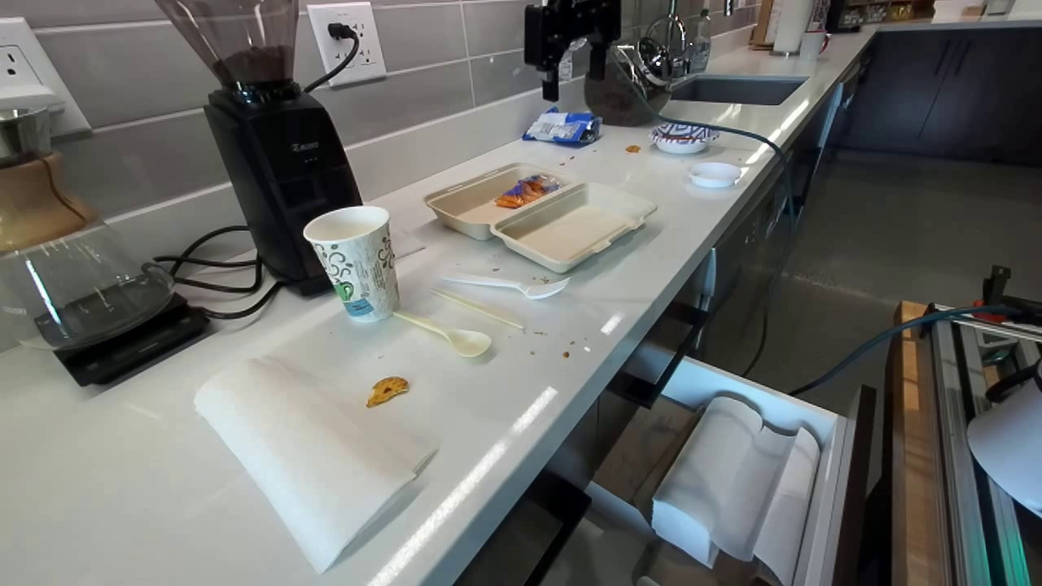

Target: Place the orange object into the packet

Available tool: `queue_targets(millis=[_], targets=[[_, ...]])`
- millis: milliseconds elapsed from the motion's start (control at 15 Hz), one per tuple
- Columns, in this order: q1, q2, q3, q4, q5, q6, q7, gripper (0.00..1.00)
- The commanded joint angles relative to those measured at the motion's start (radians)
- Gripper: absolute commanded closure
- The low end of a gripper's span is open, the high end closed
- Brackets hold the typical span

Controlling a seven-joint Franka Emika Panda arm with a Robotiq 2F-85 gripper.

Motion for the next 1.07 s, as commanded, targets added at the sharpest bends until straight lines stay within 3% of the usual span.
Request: queue_targets(millis=[0,533,1000], targets=[[-0.012,-0.117,0.010,-0.116,-0.024,0.030,0.059,0.00],[-0.027,-0.234,0.024,-0.184,-0.013,0.033,0.065,0.00],[-0.036,-0.220,0.025,-0.157,0.000,-0.001,0.053,0.00]])
